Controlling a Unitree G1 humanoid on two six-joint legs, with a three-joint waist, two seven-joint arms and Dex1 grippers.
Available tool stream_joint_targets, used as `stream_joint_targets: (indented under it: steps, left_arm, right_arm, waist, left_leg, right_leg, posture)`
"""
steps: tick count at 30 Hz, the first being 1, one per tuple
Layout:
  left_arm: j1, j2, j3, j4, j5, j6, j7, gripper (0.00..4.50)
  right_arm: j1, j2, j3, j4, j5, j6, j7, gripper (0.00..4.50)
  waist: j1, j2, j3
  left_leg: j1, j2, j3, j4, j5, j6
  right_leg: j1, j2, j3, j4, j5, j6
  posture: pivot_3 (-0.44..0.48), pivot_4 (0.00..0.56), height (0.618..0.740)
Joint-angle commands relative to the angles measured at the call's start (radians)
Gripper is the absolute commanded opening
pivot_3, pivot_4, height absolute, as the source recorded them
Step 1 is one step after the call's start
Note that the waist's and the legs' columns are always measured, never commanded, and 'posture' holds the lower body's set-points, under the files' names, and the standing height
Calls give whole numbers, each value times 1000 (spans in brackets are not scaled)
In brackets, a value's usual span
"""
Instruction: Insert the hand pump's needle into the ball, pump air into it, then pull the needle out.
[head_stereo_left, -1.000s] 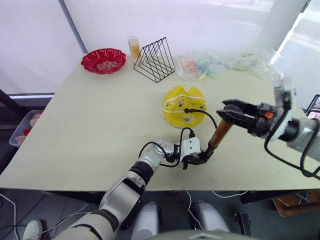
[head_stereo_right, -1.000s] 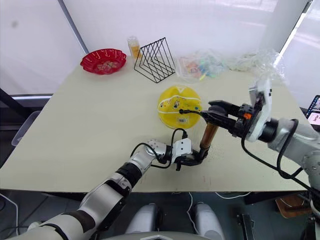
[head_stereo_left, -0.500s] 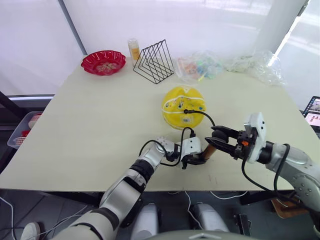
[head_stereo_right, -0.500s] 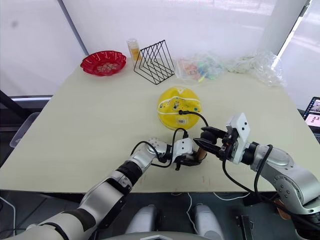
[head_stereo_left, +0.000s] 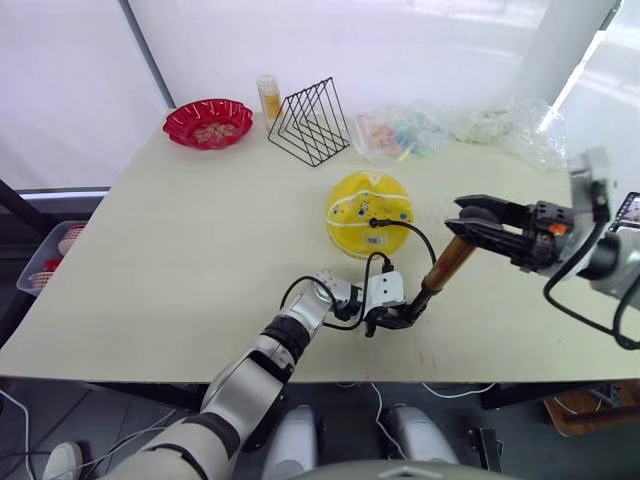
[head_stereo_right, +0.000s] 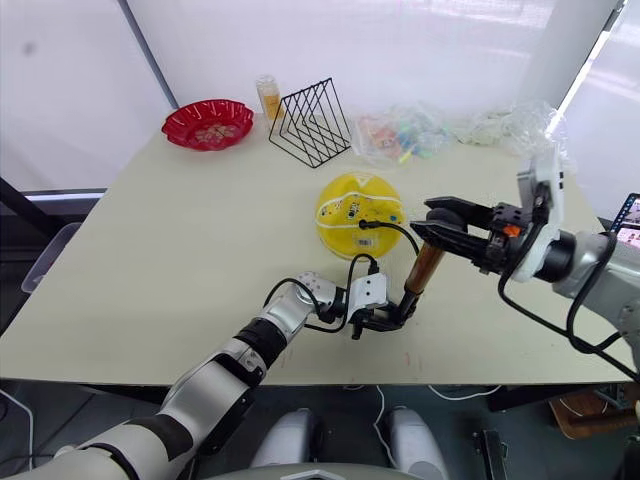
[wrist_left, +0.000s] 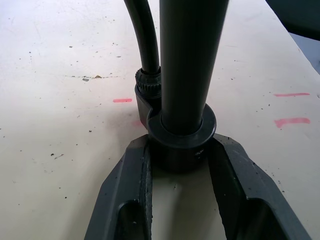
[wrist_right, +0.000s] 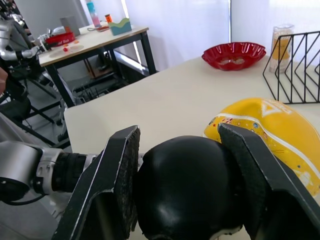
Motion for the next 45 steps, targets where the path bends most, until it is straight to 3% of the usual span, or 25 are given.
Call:
stream_joint_targets:
  steps: [1, 5, 9, 19, 30, 35, 42, 45]
  left_arm:
    - [71, 43, -67, 103, 91, 82, 1, 1146]
    - [74, 44, -66, 98, 90, 78, 1, 1146]
    - [78, 44, -65, 88, 89, 78, 1, 1146]
    - [80, 44, -66, 84, 90, 69, 11, 1146]
    - [87, 47, -67, 79, 90, 62, 16, 1146]
    - [87, 47, -69, 81, 90, 58, 15, 1146]
    - [86, 47, -69, 83, 91, 54, 14, 1146]
    - [87, 45, -71, 86, 92, 49, 14, 1146]
  right_arm:
    - [-89, -58, -113, 23, 92, 8, -40, 2010]
    - [-153, -90, -121, 56, 148, 36, -74, 2010]
    - [-113, -79, -76, 26, 91, 45, -47, 2010]
    - [64, 41, 169, -4, -178, -29, 15, 2010]
    - [186, 189, 310, 91, -445, -209, 77, 2010]
    - [124, 197, 194, 70, -382, -217, 97, 2010]
    - [-32, 76, 23, 63, -173, -77, 80, 2010]
    - [-113, -24, -67, 104, -54, 13, 69, 2010]
  waist:
    - [0, 0, 0]
    - [0, 0, 1]
    - [0, 1, 2]
    - [-2, -5, -5]
    - [-2, -5, -8]
    - [-2, -1, -7]
    - [-1, 3, -3]
    - [0, 4, -2]
  left_leg:
    - [0, 0, 0, 0, 0, 0]
    - [-2, 0, 0, 0, 0, 0]
    - [-4, -2, 1, -2, 0, 0]
    - [1, 0, 1, -2, -1, 2]
    - [2, -1, 1, -3, -1, 2]
    - [3, -1, 1, -3, -1, 2]
    - [1, -3, 1, -3, -1, 2]
    - [0, -2, 1, -3, -1, 2]
  right_leg:
    - [0, -1, 0, 0, 0, 0]
    - [-2, -2, 0, 0, 0, 0]
    - [-4, -4, 0, 0, 1, -2]
    - [-1, -4, 0, -1, -1, 1]
    - [-1, -3, 0, -1, -1, 1]
    - [0, -3, 0, -1, -1, 1]
    - [-1, -2, 0, -1, 0, 1]
    - [-1, -3, 0, -1, 0, 1]
  posture:
    - [0, 150, 735]
    - [0, 150, 735]
    - [0, 150, 735]
    - [0, 150, 735]
    - [0, 150, 735]
    - [0, 150, 735]
    - [0, 150, 735]
    - [0, 150, 735]
